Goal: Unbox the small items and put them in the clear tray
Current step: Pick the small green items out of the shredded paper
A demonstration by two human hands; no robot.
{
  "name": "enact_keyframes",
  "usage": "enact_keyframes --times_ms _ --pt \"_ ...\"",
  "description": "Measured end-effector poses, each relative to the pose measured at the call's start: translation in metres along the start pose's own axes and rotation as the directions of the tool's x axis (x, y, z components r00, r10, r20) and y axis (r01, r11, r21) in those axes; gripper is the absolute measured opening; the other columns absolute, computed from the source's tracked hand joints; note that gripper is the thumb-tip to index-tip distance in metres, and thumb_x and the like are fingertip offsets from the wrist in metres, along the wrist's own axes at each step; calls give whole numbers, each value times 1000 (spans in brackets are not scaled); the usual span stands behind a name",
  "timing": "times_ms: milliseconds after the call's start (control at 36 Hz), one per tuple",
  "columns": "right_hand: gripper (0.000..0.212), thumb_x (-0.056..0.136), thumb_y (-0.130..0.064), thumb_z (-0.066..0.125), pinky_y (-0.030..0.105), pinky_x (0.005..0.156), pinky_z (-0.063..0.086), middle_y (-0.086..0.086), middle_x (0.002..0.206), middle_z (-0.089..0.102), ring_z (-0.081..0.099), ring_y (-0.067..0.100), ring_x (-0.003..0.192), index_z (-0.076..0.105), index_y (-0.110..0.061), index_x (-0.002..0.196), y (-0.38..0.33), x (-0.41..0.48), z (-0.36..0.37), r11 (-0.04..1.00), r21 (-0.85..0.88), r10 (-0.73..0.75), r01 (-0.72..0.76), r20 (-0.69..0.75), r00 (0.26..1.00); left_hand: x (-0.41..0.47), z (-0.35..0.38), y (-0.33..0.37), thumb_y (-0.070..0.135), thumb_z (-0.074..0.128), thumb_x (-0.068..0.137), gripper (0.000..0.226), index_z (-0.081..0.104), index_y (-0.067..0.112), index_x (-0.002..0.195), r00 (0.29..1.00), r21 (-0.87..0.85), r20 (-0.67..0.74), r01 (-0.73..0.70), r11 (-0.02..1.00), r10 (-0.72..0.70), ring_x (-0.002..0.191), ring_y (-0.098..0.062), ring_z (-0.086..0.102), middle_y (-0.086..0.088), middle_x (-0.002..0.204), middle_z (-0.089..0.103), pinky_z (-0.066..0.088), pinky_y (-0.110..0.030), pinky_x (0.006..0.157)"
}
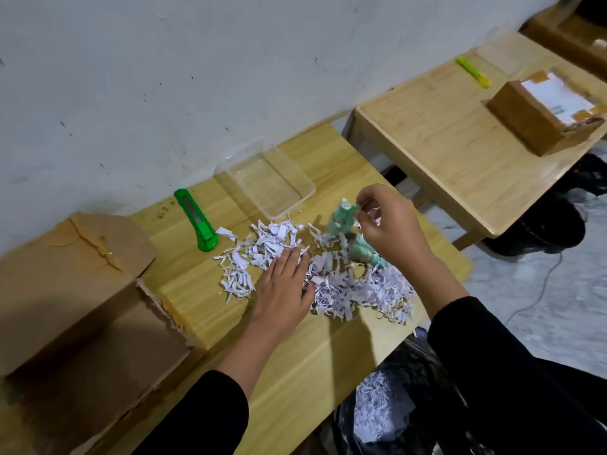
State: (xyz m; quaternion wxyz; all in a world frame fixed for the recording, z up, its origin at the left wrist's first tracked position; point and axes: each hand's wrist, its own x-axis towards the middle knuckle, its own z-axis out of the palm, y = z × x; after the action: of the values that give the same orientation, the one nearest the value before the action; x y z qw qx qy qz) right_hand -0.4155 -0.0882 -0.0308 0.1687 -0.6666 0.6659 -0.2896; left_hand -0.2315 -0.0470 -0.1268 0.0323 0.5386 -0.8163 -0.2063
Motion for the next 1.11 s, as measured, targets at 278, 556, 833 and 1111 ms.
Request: enact_keyframes --times_ms 278,556,833,1111 --pt "7 84 -8 62 7 57 38 4 81 58 53 14 74 56 -12 84 21 76 33 898 355 313 -259 -103 944 11 -2 3 44 18 97 59 5 22 150 999 37 25 35 999 -35 145 -10 -9 6 158 -5 -10 -25 112" --pt "10 80 -11 63 35 76 53 14 89 66 65 27 82 57 -15 74 48 128 88 626 580 645 -521 -9 764 19 6 -7 43 34 88 54 47 20 136 999 33 -3 41 999 -41 134 -15 40 3 144 44 37 -39 106" --pt "28 81 -13 67 27 66 49 2 64 59 57 17 63 49 -14 60 61 142 105 423 696 770 -580 62 636 21 9 -8 42 35 87 53 50 21 133 998 83 -41 42 996 -39 131 -14 45 4 141 49 37 -39 103" --pt "27 81 -21 69 19 70 50 4 94 57 58 17 83 54 -11 101 60 125 97 575 552 662 -604 120 740 20 7 -7 44 23 90 59 36 21 142 999 10 -28 27 1000 -27 142 -13 23 4 152 30 12 -36 114"
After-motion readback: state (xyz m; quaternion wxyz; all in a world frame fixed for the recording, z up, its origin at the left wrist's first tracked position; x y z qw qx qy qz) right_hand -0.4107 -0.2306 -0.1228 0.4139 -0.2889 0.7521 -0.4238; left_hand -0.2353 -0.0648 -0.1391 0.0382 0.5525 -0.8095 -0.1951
